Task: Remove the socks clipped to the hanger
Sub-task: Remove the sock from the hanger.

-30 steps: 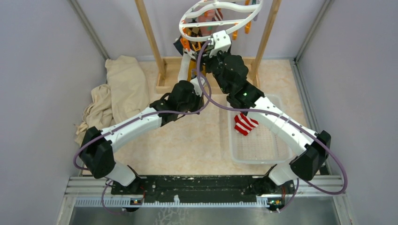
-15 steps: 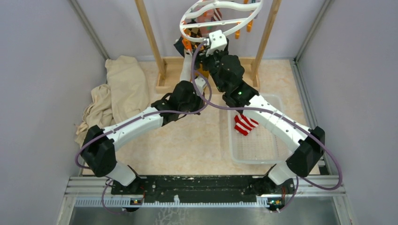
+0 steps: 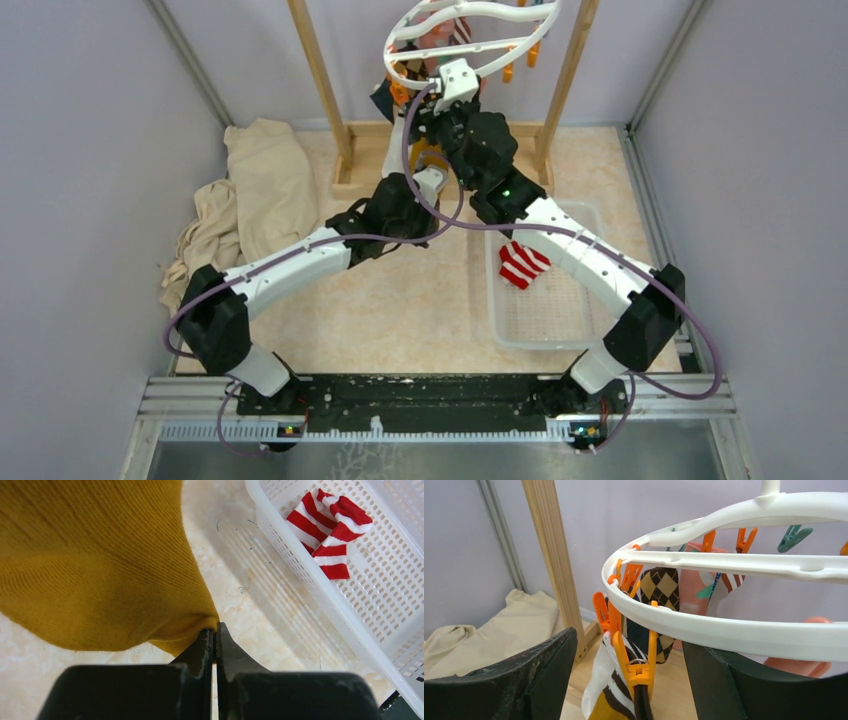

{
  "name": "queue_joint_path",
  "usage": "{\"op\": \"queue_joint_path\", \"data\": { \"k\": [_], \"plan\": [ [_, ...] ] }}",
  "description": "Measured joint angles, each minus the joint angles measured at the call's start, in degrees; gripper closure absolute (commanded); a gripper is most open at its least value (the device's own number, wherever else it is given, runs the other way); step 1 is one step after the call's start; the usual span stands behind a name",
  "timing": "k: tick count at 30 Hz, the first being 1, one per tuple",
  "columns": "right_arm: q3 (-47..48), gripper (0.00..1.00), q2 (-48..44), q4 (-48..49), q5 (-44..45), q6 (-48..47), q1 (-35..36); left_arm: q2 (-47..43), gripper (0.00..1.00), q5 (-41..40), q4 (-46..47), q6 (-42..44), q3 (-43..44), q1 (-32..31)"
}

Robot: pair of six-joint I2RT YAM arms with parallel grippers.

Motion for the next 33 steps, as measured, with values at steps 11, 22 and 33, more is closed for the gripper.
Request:
{"op": "queue_joint_path", "data": {
  "k": [11,22,33],
  "plan": [
    [1.18,0.27,0.44,0.48,-2.69,1.18,-2.62,0.31,1.0,0.04,-0.63,0.31,1.14,0.0],
    [1.27,0.27,1.73,0.44,-4.87,2.38,-4.11,1.05,1.0,0.07,-0.96,0.31,1.62,-0.04],
    [1.6,0.27,2.32,0.59,-6.84,2.8,-4.11,1.36,1.0,0.11,-1.09,0.33,1.97,-0.28]
  ]
}}
